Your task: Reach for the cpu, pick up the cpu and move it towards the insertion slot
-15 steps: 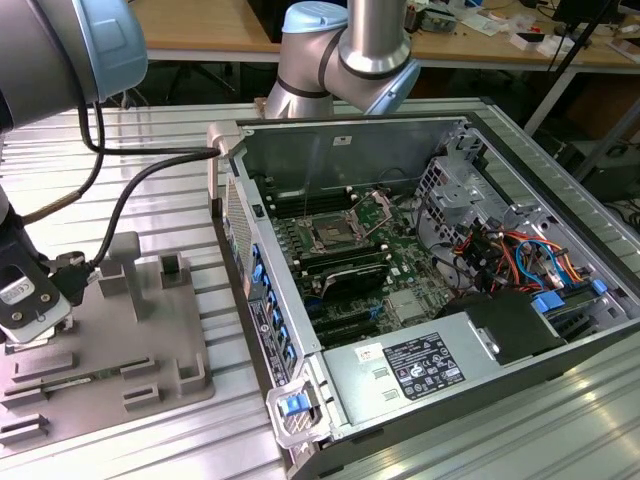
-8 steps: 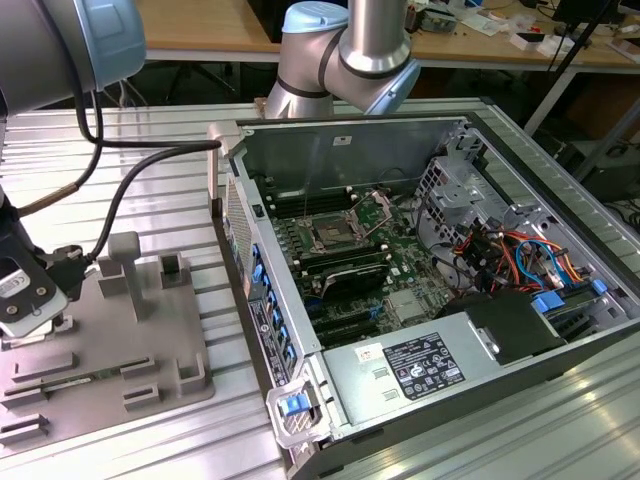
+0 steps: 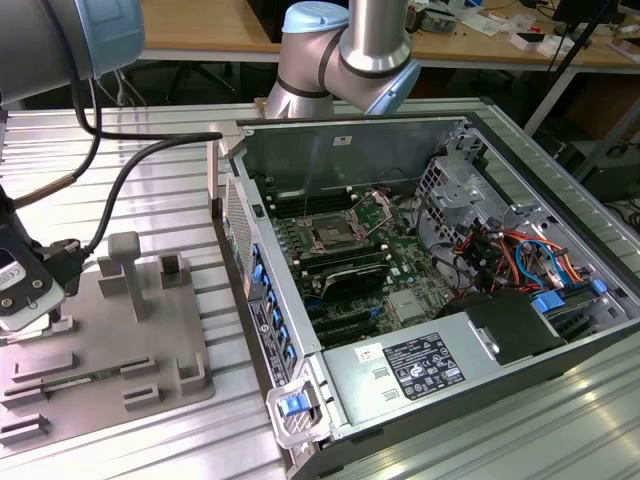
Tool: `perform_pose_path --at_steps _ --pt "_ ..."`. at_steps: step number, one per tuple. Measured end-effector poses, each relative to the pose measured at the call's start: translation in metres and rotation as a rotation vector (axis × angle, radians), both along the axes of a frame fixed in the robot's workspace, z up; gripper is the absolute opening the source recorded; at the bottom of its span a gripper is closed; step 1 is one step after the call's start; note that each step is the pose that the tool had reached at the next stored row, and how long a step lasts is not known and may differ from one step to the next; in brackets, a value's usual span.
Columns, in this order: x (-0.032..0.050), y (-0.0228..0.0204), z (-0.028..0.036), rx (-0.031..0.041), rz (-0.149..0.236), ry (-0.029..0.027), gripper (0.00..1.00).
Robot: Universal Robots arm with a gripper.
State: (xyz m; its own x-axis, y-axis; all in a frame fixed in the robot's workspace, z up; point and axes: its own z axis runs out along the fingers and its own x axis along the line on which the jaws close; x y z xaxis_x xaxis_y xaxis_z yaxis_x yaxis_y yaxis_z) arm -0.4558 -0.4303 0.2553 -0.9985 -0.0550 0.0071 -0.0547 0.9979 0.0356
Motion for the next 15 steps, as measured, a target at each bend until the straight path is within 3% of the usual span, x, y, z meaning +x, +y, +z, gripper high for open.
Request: perform_pose_path --at_steps 15 --pt "0.0002 0.0000 0.0070 0.0000 0.000 0.0000 0.55"
